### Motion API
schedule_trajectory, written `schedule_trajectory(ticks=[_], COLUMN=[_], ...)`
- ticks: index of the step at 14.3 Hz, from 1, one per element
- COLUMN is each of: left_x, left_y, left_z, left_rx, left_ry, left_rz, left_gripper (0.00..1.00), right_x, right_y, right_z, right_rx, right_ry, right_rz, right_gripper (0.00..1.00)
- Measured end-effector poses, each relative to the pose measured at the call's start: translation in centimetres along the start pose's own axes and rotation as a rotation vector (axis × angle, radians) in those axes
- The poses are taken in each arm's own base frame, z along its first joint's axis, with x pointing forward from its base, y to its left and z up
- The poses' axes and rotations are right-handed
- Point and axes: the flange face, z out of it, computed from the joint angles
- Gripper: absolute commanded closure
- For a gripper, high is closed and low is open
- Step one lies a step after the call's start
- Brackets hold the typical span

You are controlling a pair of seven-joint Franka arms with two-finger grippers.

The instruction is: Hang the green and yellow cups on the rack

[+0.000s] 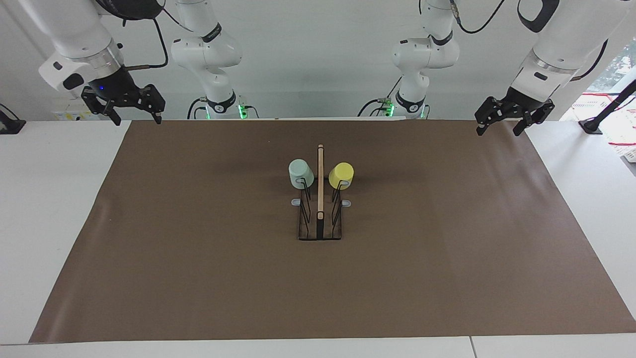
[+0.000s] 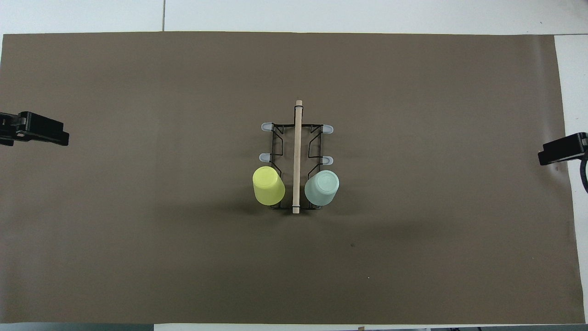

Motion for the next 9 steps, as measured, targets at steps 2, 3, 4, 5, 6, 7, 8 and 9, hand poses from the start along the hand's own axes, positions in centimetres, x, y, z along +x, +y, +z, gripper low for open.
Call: schedule_trajectory(ticks=[2, 3, 4, 5, 6, 7, 8, 9], left_x=[-0.01, -0.01, -0.01, -0.01, -0.01, -0.01, -0.01, -0.01], left_y=[-0.01, -0.01, -0.01, -0.01, -0.01, -0.01, -0.02, -0.02], left_z=[0.01, 0.01, 0.01, 0.01, 0.01, 0.01, 0.01, 0.01], left_rx=[0.000, 0.000, 0.000, 0.000, 0.000, 0.000, 0.000, 0.000], left_ry=[-0.001, -0.001, -0.001, -0.001, -0.001, -0.001, -0.001, -0.001], left_rz=[0.000, 0.000, 0.000, 0.000, 0.000, 0.000, 0.000, 0.000], left_gripper=[0.00, 0.00, 0.00, 0.00, 0.00, 0.00, 0.00, 0.00], right_x=[0.03, 0.10, 0.19, 0.24, 0.28, 0.33, 0.38, 0.40], right_y=[-0.02, -0.07, -0.11, -0.14, -0.16, -0.17, -0.20, -0.33], right_z=[-0.04, -0.09, -0.15, -0.19, -0.22, -0.26, -0.30, -0.32], right_rx=[0.000, -0.001, -0.002, -0.002, -0.003, -0.003, -0.004, -0.004], right_ry=[0.003, 0.009, 0.016, 0.020, 0.024, 0.029, 0.033, 0.034], right_rz=[0.000, -0.002, -0.002, -0.003, -0.003, -0.004, -0.004, -0.007], right_gripper=[0.00, 0.00, 0.00, 0.00, 0.00, 0.00, 0.00, 0.00])
